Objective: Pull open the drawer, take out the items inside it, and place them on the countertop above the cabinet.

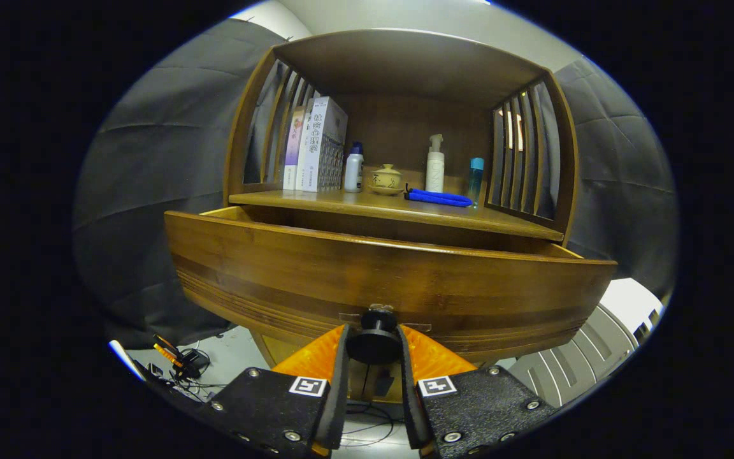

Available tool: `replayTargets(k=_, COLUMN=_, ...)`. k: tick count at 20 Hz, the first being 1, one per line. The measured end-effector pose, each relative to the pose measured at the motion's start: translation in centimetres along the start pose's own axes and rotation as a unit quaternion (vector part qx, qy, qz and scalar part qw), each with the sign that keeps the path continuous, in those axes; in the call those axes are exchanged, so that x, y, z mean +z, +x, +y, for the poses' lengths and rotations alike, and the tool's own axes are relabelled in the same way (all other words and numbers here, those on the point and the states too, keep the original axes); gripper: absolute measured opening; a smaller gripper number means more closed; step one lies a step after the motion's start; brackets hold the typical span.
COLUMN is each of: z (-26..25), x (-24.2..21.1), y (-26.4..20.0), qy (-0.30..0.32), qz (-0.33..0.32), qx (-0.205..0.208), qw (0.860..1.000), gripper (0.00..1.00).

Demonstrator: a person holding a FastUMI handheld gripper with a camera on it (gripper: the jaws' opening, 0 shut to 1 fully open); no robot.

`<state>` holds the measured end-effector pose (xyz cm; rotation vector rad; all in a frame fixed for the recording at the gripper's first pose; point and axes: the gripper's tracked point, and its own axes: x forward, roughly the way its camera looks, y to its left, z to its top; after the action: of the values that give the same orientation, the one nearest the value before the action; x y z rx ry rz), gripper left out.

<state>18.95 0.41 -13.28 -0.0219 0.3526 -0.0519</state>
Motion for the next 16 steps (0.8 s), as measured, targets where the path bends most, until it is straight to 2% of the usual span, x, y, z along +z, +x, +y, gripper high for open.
replayTargets(k=16, z=0.10, x=-0.23, y=0.28, qy=-0.014, qz=0.018, qx=0.013, qw=1.000, gripper=0.38)
